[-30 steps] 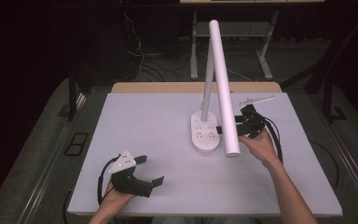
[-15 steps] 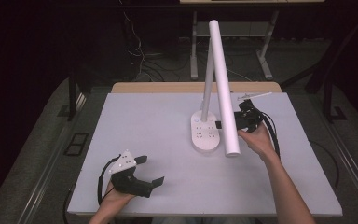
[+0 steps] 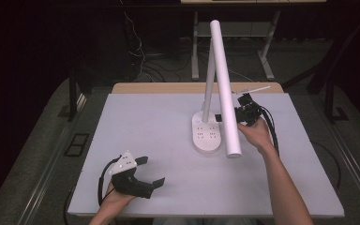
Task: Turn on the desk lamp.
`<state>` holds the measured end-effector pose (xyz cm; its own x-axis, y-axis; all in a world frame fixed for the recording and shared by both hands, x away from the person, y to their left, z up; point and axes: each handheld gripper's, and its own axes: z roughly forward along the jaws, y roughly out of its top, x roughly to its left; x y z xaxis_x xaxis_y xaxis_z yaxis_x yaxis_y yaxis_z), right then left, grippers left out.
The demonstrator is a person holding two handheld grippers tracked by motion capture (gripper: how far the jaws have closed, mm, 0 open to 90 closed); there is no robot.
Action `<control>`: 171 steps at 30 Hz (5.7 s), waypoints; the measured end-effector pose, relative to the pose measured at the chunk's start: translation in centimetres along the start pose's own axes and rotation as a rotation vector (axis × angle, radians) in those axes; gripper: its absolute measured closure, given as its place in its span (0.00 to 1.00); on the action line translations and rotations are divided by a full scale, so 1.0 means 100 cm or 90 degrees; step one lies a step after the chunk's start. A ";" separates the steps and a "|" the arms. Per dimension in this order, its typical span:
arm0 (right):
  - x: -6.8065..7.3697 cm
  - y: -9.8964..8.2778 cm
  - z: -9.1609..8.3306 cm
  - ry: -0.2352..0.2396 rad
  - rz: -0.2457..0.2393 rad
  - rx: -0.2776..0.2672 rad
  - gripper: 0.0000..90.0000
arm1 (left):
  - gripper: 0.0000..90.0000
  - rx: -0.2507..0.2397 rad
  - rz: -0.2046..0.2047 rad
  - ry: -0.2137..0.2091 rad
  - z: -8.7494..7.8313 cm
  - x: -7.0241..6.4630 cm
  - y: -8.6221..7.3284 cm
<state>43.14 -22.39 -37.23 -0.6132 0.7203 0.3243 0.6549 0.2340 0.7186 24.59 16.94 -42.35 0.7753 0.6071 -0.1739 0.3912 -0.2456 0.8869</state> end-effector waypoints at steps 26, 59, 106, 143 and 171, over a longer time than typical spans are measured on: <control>-0.021 0.002 0.030 0.013 0.033 0.004 0.80 | 0.00 0.002 0.001 0.001 -0.001 0.001 0.000; -0.030 -0.008 0.065 0.038 0.056 0.013 0.99 | 0.00 0.003 0.003 -0.001 -0.002 0.002 -0.001; -0.033 -0.010 0.066 0.016 0.056 0.025 0.99 | 0.00 0.007 0.006 -0.001 0.000 0.000 -0.001; 0.001 -0.004 0.007 0.011 -0.036 0.008 0.99 | 0.00 0.013 0.009 -0.004 0.002 -0.002 -0.001; 0.024 -0.082 -0.066 -0.023 0.006 -0.042 0.00 | 0.00 0.015 0.009 -0.005 0.003 -0.004 -0.002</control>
<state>33.36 -26.88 -38.31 -0.5902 0.7454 0.3098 0.6292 0.1845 0.7550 24.36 16.49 -42.55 0.7851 0.5970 -0.1650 0.3919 -0.2724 0.8788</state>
